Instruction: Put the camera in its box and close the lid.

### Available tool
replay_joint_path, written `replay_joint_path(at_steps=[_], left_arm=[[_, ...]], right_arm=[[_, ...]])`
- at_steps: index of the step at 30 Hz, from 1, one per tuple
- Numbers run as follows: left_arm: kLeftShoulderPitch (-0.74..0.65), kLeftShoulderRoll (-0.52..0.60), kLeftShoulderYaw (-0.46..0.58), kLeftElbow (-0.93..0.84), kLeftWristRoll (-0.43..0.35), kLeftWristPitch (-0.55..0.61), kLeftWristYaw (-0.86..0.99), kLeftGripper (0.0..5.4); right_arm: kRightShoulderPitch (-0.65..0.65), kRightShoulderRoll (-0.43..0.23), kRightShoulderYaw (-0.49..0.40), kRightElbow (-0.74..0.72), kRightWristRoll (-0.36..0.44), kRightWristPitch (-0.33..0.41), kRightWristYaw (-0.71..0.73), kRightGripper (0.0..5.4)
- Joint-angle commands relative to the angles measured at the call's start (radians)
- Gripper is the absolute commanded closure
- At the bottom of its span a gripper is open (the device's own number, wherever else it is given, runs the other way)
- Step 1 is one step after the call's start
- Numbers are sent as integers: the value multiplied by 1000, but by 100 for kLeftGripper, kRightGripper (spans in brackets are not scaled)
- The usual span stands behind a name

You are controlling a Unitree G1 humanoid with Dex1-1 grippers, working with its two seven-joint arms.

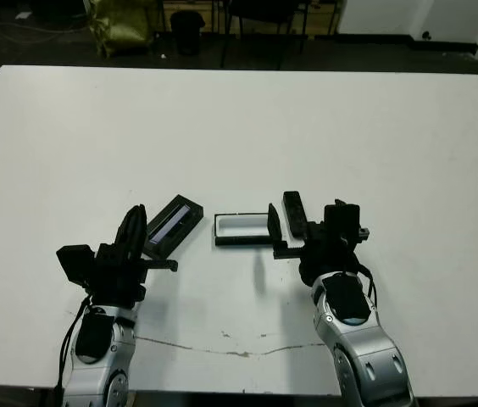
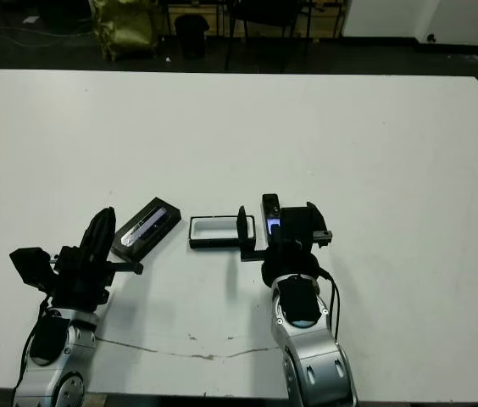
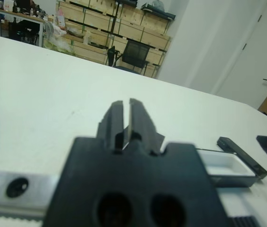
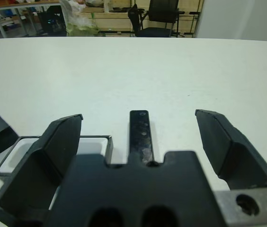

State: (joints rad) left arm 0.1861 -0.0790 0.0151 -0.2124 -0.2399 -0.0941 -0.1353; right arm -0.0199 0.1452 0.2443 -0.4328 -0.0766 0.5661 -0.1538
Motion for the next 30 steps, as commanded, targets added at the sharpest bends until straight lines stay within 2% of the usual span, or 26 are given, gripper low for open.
replay_joint_path(at_steps=[1, 4, 6, 11, 15, 21, 30], left_arm=[[-2, 11, 7, 25, 6, -7, -1, 540], [-6, 16, 10, 44, -6, -29, -23, 540], [-1, 11, 9, 30, 1, -7, -6, 540], [11, 7, 4, -6, 2, 39, 17, 540], [10, 11, 7, 2, -3, 25, 3, 540], [12, 10, 7, -14, -2, 49, 12, 540], [-1, 14, 18, 39, -11, -16, -27, 540]], right_arm=[[-15, 21, -29, 40, 9, -16, -8, 2], [-27, 27, -53, 54, 24, -17, -6, 2], [-38, 36, -78, 55, 41, 2, -11, 2], [-61, 25, -117, 63, 55, -7, -9, 2], [-78, 27, -144, 56, 78, 12, -2, 2], [-91, 12, -147, 69, 78, 34, 9, 2], [-84, 8, -134, 106, 78, 48, 37, 2]])
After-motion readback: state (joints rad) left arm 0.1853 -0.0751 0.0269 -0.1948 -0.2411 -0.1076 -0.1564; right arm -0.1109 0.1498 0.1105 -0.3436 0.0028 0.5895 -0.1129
